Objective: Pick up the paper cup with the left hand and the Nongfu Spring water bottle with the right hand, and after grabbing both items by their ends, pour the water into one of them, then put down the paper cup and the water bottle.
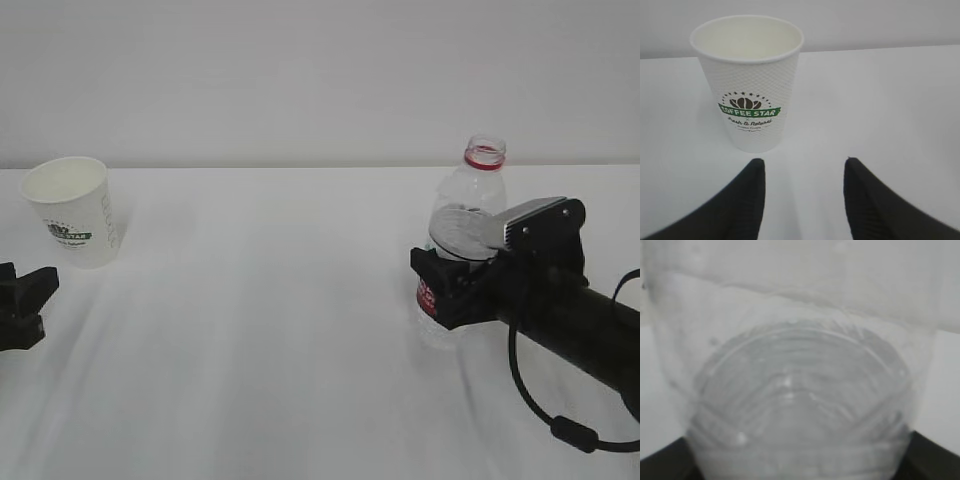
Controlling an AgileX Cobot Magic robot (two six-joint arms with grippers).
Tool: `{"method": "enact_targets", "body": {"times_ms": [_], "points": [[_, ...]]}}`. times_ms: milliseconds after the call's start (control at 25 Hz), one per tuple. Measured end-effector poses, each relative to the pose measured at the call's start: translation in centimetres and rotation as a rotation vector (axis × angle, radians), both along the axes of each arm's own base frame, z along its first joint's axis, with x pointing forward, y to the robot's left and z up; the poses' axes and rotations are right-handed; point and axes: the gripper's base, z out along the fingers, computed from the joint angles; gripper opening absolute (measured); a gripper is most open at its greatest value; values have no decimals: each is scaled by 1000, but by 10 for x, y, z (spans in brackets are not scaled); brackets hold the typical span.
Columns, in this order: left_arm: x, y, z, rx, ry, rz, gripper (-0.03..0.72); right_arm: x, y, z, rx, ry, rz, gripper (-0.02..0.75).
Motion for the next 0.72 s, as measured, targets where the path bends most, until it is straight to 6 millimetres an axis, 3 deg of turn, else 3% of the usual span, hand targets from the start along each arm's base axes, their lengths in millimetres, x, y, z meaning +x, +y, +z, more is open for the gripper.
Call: {"method": "enact_targets", "body": {"times_ms": [720], "points": [[0, 0, 0, 0, 0, 0, 372, -43, -37, 11, -113, 41, -253, 497]]}}
